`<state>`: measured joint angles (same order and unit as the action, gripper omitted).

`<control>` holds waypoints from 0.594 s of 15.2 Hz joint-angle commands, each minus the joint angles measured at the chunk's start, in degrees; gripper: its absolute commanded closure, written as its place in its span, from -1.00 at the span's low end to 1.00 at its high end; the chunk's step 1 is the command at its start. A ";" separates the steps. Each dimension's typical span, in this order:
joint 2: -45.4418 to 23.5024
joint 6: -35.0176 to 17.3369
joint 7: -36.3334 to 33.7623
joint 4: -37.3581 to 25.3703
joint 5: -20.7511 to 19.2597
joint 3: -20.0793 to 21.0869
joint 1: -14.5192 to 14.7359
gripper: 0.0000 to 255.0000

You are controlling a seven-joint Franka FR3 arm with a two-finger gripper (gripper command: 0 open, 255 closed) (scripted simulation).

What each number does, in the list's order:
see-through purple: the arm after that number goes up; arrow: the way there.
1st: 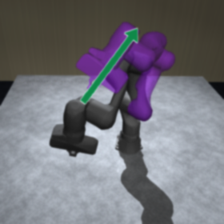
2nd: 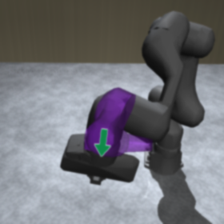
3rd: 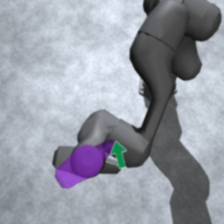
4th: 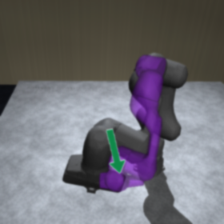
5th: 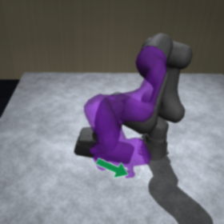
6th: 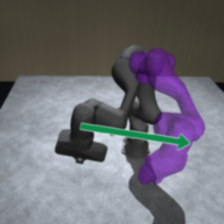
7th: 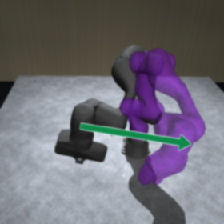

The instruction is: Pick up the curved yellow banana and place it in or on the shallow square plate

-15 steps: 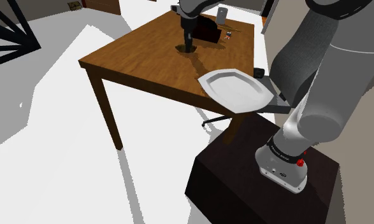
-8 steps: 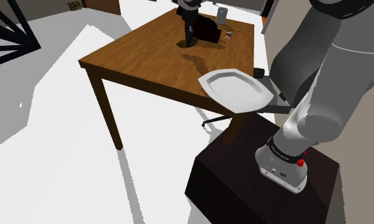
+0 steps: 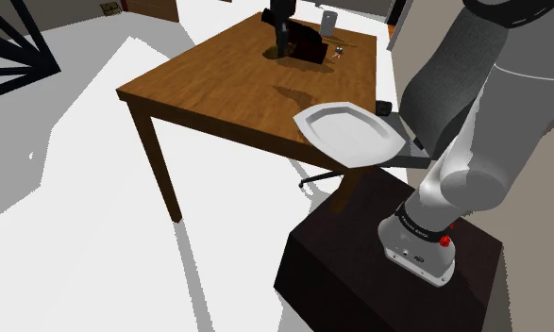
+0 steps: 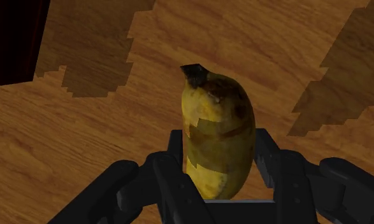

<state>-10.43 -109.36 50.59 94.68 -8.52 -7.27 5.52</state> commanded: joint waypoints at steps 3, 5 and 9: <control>4.87 0.23 -1.03 4.79 -0.73 0.29 0.66 1.00; 9.50 -0.74 -2.30 10.55 -1.46 0.66 1.21 1.00; 18.45 -1.76 -4.80 20.87 -2.63 1.68 2.07 1.00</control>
<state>5.85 -110.56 46.56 112.72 -10.84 -5.88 7.36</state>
